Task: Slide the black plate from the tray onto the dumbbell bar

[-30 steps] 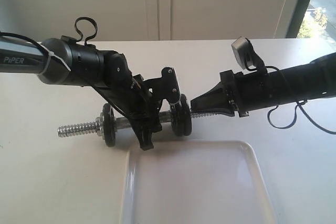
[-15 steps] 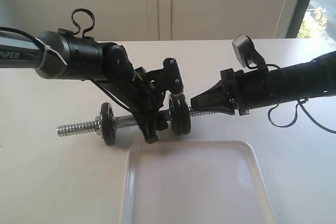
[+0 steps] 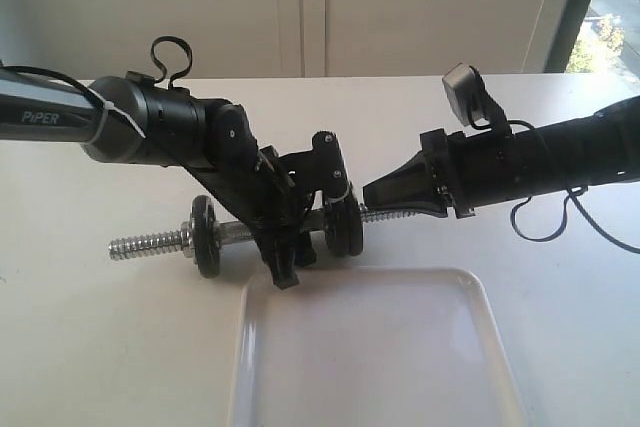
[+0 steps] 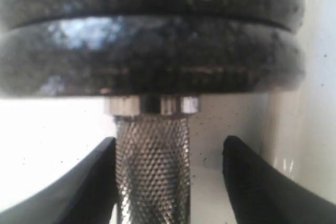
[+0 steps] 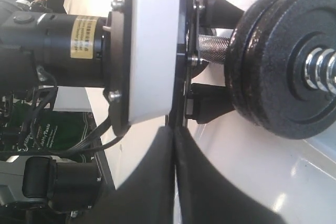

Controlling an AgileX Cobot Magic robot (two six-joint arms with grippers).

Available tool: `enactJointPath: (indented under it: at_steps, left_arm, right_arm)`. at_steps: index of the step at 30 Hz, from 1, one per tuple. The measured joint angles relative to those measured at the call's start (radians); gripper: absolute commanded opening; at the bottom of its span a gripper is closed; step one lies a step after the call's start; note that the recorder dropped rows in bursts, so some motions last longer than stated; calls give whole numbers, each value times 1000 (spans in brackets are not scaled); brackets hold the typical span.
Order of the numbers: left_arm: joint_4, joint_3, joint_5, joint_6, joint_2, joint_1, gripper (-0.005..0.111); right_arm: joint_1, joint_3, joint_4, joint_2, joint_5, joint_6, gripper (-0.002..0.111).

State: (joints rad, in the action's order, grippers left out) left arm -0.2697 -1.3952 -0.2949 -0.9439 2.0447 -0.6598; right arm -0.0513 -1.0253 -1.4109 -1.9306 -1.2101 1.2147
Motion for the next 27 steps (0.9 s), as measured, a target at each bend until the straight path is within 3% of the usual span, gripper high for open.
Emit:
enactJointPath:
  at_steps: [11, 18, 23, 27]
  left_arm:
    - [5, 0, -7, 0, -61, 0, 62]
    - [62, 0, -114, 35, -129, 0, 62]
    - [173, 0, -210, 204, -225, 0, 61]
    - [242, 0, -369, 389, -333, 0, 45]
  right_arm:
    - [0, 0, 0, 0, 0, 0, 0]
    - [0, 0, -15, 15, 0, 22, 0]
    - [0, 0, -17, 113, 2, 45, 0]
    - [0, 5, 9, 246, 2, 47, 0]
